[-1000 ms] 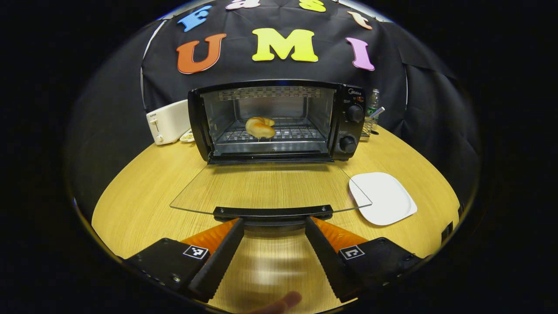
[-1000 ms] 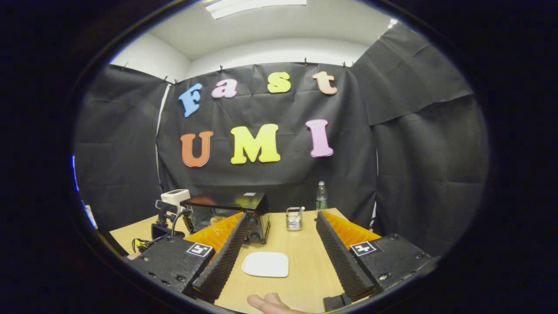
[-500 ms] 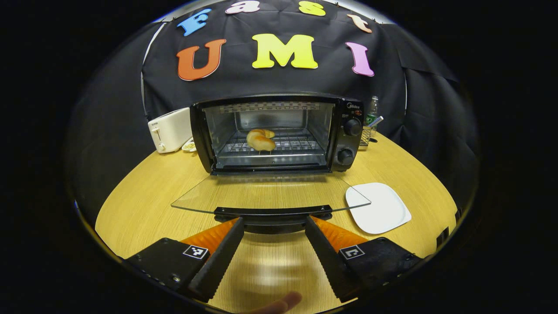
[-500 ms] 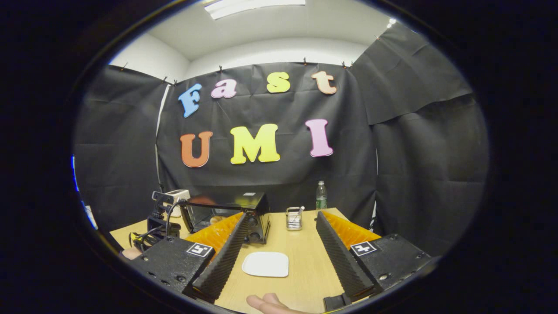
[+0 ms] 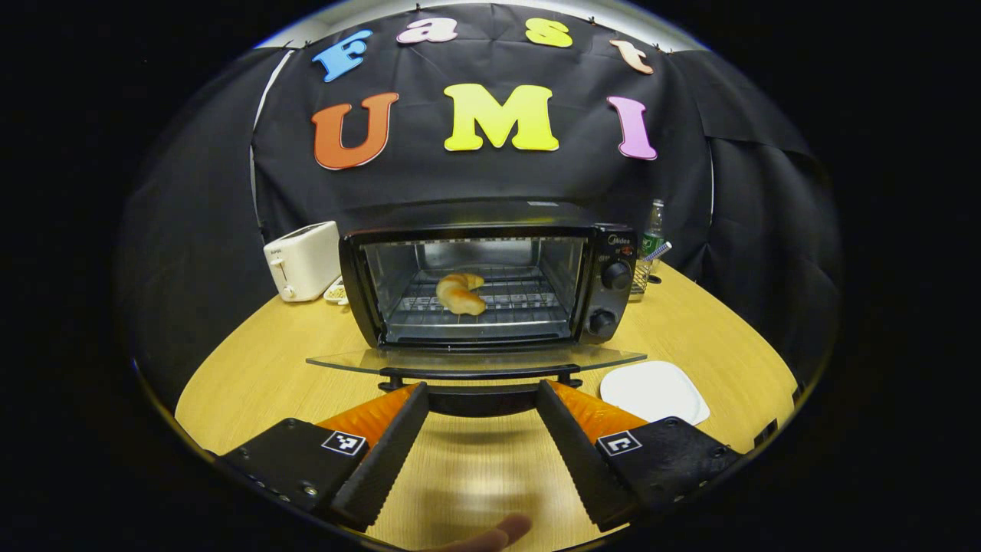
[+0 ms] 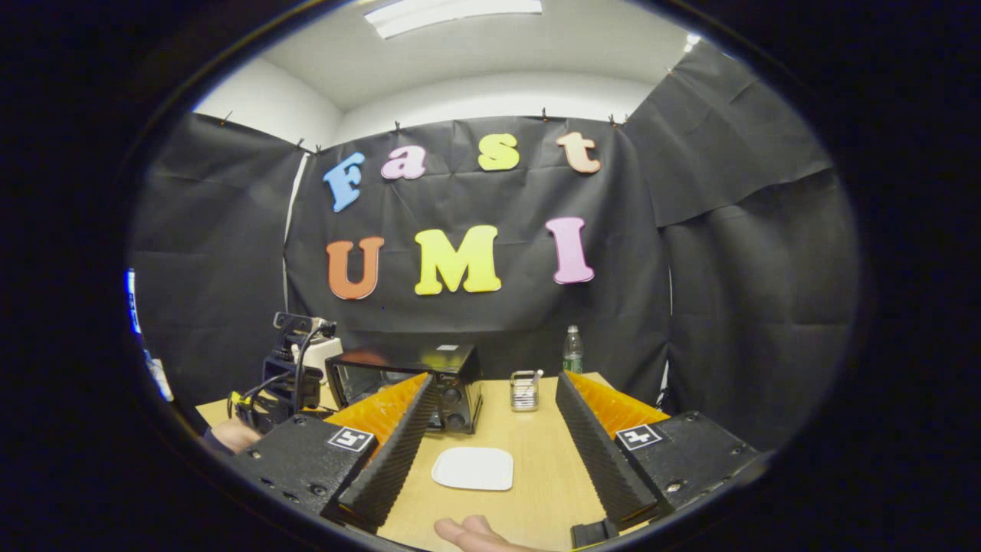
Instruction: Open the electric oven with the left hand, put the food in, and close the electric oven.
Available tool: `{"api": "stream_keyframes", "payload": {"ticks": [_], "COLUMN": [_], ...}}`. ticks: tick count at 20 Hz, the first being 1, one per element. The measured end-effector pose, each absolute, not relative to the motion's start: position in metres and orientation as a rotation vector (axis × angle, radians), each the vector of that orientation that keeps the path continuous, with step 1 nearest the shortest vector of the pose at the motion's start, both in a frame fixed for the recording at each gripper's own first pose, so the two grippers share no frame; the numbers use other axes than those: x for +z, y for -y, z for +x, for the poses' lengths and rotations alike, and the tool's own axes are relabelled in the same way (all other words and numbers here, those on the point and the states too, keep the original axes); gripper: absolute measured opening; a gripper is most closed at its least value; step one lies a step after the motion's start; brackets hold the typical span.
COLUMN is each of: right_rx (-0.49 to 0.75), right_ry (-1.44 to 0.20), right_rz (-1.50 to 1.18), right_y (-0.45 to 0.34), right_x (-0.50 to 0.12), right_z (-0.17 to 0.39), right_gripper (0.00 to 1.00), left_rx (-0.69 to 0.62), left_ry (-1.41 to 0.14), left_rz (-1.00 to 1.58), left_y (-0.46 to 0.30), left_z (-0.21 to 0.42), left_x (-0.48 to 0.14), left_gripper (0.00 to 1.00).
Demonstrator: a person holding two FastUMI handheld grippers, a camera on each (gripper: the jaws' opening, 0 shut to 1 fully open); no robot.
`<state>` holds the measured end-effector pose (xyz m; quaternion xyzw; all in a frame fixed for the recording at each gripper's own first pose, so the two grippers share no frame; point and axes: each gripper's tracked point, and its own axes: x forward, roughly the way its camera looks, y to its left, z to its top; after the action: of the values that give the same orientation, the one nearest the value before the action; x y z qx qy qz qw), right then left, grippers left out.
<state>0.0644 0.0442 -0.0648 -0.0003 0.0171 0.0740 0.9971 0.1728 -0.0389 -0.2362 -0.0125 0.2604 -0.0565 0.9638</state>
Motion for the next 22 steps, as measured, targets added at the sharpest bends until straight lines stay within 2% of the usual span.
{"api": "stream_keyframes", "payload": {"ticks": [9,14,16,21,22], "right_rx": [0.135,0.118,0.114,0.107,0.105], "right_ry": [-0.033,-0.042,-0.045,-0.053,-0.056], "right_rz": [-0.009,0.002,0.009,0.025,0.024], "right_y": [-0.041,-0.037,-0.037,-0.038,-0.039], "right_x": [-0.064,-0.066,-0.067,-0.069,-0.068], "right_z": [0.061,0.062,0.063,0.061,0.060], "right_gripper": [0.96,0.96,0.96,0.96,0.99], "left_rx": [-0.114,-0.042,-0.030,-0.044,-0.042], "left_ry": [-0.436,-0.417,-0.434,-0.357,-0.337], "left_rz": [-0.064,-0.102,-0.121,-0.146,-0.146], "left_y": [0.033,0.001,-0.009,-0.028,-0.031], "left_z": [0.225,0.263,0.257,0.223,0.215], "left_x": [-0.197,-0.192,-0.191,-0.157,-0.148], "left_gripper": [0.96,0.96,0.96,0.93,0.93]}}
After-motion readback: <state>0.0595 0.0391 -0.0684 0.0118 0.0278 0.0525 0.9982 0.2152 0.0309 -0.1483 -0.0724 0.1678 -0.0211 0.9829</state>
